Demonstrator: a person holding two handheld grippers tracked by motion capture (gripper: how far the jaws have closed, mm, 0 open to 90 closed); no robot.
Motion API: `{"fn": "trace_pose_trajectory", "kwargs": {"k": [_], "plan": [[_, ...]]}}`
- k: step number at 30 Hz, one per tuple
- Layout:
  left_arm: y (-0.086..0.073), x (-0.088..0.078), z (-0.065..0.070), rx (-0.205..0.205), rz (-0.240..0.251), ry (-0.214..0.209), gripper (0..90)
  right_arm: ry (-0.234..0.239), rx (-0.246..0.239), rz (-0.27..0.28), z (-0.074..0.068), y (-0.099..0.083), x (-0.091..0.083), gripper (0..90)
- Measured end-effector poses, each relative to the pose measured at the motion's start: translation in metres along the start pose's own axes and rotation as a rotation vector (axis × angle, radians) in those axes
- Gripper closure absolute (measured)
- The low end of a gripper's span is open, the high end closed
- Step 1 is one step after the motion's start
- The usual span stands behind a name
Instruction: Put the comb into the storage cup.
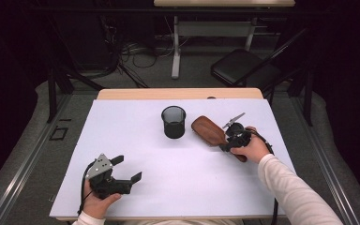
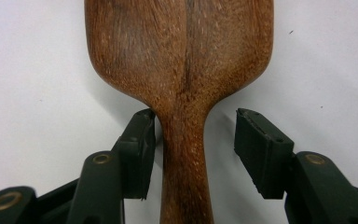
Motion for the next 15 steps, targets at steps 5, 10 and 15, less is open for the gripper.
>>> {"fn": "trace_pose_trajectory", "kwargs": {"k": [5,10,15], "plan": [[0.0001,0.0001,0.0001,0.000,0.000,0.000,3.9,0.012,-0.003,0.004,-0.0002,0.0014,0.0016,51.4],[0.0000,0.0002,0.0000,0.000,0.000,0.000,3.9,0.016,0.004,0.004,-0.0003,0.0022,0.0017,53.5],[0.0001,0.0004,0.0000,0.000,0.000,0.000,3.9,0.017,0.015,0.011,0.0003,0.0029,0.0022,56.2]]}}
Point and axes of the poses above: each handheld gripper's, and its own axes: x roughly forward along the jaws, y roughly out of its top, z roughly to its right, the point moved 4 cm from there along x, roughly forward along the jaws, and after that the axes turned 8 degrees about x, right-handed, at the moved point
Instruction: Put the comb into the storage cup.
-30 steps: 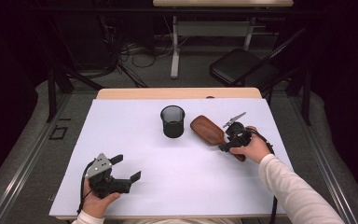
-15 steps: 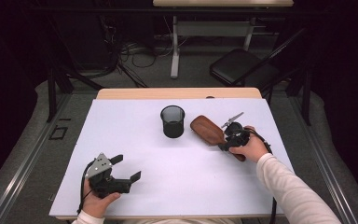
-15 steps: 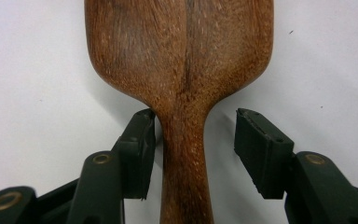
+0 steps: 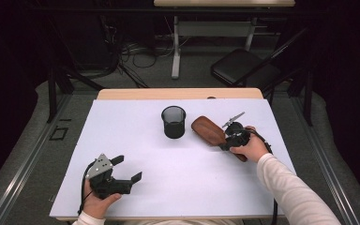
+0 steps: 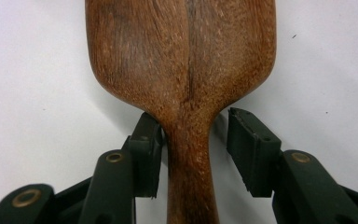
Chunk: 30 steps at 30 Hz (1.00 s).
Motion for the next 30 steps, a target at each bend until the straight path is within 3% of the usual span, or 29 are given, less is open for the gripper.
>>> {"fn": "trace_pose_trajectory", "kwargs": {"k": [5,7,10,20,23,30], "plan": [[0.0000,0.0000,-0.0001,0.001,0.000,0.001,3.9,0.000,-0.021,-0.002,0.0004,0.0002,-0.0001,58.9],[0.0000,0.0001,-0.0001,0.001,0.000,0.000,4.0,0.002,-0.004,-0.006,-0.0015,-0.0002,-0.0005,60.8],[0.0000,0.0001,-0.0002,0.001,0.000,0.001,4.0,0.007,-0.037,-0.003,-0.0014,0.0007,0.0000,63.6],[0.0000,-0.0001,-0.0007,0.002,0.004,0.003,4.1,0.007,-0.034,-0.017,-0.0043,0.0006,-0.0007,68.2],[0.0000,-0.0002,-0.0007,0.002,0.001,0.003,4.1,-0.001,-0.061,-0.051,-0.0031,0.0005,-0.0031,68.9],[-0.0001,-0.0001,-0.0008,0.002,0.001,0.003,4.1,0.012,-0.060,-0.017,-0.0032,0.0005,-0.0009,69.7]]}}
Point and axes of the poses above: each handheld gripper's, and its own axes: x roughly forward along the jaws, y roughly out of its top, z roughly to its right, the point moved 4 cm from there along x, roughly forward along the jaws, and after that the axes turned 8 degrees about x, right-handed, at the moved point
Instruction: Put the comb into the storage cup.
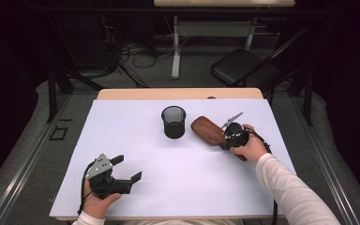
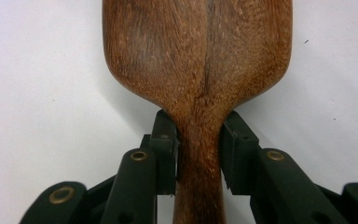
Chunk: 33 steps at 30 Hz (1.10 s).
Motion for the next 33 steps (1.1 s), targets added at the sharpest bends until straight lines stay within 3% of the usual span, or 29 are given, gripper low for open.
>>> {"fn": "trace_pose_trajectory", "kwargs": {"k": [6,7,15,18,19,29,31,32,33], "plan": [[-0.0001,0.0001,0.0000,0.000,0.000,0.000,4.1,-0.006,-0.014,-0.015,0.0004,-0.0006,-0.0013,70.4],[0.0000,0.0000,0.0000,0.000,0.000,0.000,4.1,0.000,-0.006,0.005,0.0002,-0.0006,-0.0002,70.6],[-0.0001,0.0001,0.0000,0.000,0.001,0.000,4.1,-0.007,0.006,0.000,-0.0007,-0.0017,-0.0012,71.5],[-0.0002,0.0000,-0.0001,0.000,0.000,0.000,4.1,-0.014,-0.011,-0.033,0.0002,-0.0021,-0.0037,71.7],[-0.0002,0.0000,-0.0001,0.001,0.001,0.000,4.1,-0.008,-0.013,0.006,0.0001,-0.0018,-0.0012,71.7],[-0.0002,0.0000,-0.0003,0.003,0.004,0.003,4.1,-0.032,-0.021,-0.002,-0.0018,-0.0021,-0.0029,72.0],[-0.0002,-0.0001,0.0000,0.006,0.004,0.003,4.1,-0.026,-0.024,0.044,-0.0018,-0.0015,-0.0004,72.0],[-0.0002,-0.0001,0.0001,0.007,0.004,0.003,4.2,-0.045,-0.040,-0.051,-0.0008,-0.0025,-0.0070,72.0],[-0.0002,-0.0001,0.0002,0.007,0.004,0.003,4.1,-0.052,-0.043,-0.070,-0.0008,-0.0025,-0.0086,72.0]]}}
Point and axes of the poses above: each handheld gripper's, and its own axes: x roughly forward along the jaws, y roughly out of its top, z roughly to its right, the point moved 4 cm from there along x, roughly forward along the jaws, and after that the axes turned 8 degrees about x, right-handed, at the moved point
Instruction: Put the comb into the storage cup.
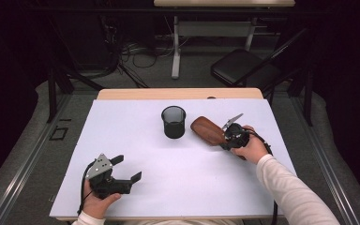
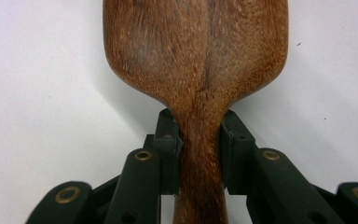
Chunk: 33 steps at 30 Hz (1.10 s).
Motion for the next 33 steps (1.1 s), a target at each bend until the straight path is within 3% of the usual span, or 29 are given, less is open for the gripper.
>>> {"fn": "trace_pose_trajectory", "kwargs": {"k": [2,18,24,33], "plan": [[0.000,0.000,0.000,0.000,0.001,0.000,4.1,0.016,0.016,0.091,-0.002,0.001,0.006,72.1],[-0.001,0.000,-0.001,0.000,-0.002,0.006,5.5,0.010,0.047,0.104,-0.001,-0.001,0.001,72.0],[-0.001,0.000,-0.001,0.001,-0.003,0.007,5.6,0.016,0.076,0.137,0.001,-0.004,-0.002,72.0],[-0.001,0.000,-0.001,0.000,-0.003,0.007,5.7,0.019,0.081,0.188,0.001,-0.005,-0.013,71.9]]}}
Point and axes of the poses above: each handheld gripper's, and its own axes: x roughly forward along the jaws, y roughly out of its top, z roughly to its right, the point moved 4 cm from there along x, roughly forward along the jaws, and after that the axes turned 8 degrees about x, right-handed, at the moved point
